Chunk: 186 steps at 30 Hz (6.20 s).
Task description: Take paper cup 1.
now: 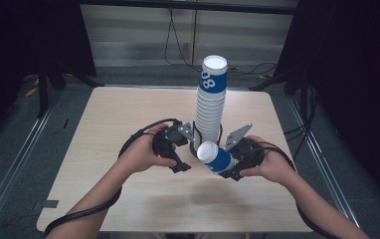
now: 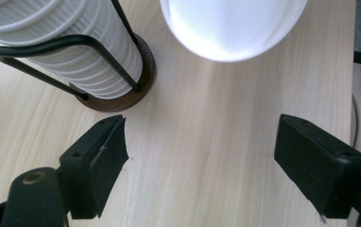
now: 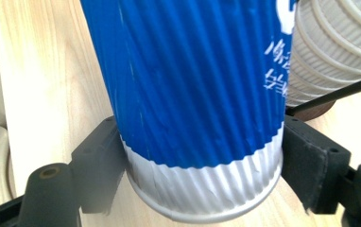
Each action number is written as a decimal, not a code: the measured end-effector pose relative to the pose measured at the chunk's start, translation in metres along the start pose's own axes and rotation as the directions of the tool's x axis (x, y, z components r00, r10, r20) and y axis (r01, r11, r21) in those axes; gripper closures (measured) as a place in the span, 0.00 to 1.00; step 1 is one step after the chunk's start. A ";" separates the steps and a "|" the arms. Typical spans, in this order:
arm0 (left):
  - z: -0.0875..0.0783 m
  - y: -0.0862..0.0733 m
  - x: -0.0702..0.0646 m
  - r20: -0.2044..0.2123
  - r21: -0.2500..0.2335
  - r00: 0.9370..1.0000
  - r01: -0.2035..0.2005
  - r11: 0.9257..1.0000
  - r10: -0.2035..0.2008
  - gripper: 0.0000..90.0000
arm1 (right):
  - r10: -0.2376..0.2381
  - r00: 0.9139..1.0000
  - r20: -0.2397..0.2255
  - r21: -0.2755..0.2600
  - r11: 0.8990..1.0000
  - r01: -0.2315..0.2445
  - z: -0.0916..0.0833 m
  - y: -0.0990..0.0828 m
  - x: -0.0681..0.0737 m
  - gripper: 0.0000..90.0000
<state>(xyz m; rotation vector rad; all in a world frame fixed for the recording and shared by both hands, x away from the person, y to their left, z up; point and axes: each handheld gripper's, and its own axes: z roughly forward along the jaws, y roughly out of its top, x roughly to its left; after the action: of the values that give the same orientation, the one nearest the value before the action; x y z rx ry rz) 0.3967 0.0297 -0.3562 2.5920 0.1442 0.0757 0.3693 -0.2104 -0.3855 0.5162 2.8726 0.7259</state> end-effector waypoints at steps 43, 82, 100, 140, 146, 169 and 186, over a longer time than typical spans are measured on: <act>0.012 0.019 0.002 0.118 0.041 0.990 0.079 0.996 -0.083 0.19 | -0.103 0.995 0.001 0.086 0.991 0.102 0.012 0.022 0.007 0.24; 0.028 0.014 0.006 0.221 0.091 0.961 0.148 0.985 -0.165 0.31 | -0.227 0.974 0.009 0.144 0.964 0.224 0.021 0.036 0.019 0.24; 0.026 0.008 0.006 0.223 0.096 0.962 0.140 0.986 -0.158 0.33 | -0.237 0.971 0.009 0.106 0.966 0.235 0.021 0.034 0.020 0.21; 0.017 -0.018 0.013 0.227 -0.027 0.957 0.191 0.981 -0.181 0.33 | -0.129 0.990 0.056 -0.130 0.982 0.135 0.021 -0.008 0.007 0.14; 0.020 -0.023 0.012 0.231 -0.062 0.954 0.211 0.976 -0.192 0.33 | -0.065 0.997 0.035 -0.204 0.977 0.070 0.018 -0.018 0.004 0.14; 0.023 -0.034 0.012 0.236 -0.079 0.952 0.218 0.973 -0.195 0.33 | -0.023 0.998 -0.059 -0.348 0.938 0.001 0.018 -0.022 0.008 0.14; 0.023 -0.032 0.013 0.270 -0.110 0.943 0.229 0.967 -0.193 0.33 | -0.011 0.997 -0.079 -0.372 0.928 -0.020 0.021 -0.021 0.008 0.14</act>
<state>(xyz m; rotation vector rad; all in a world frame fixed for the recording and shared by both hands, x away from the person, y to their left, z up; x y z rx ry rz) 0.4087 0.0469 -0.3919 2.4038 0.3095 -0.3171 0.3602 -0.2154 -0.4141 0.4477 2.6995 1.2835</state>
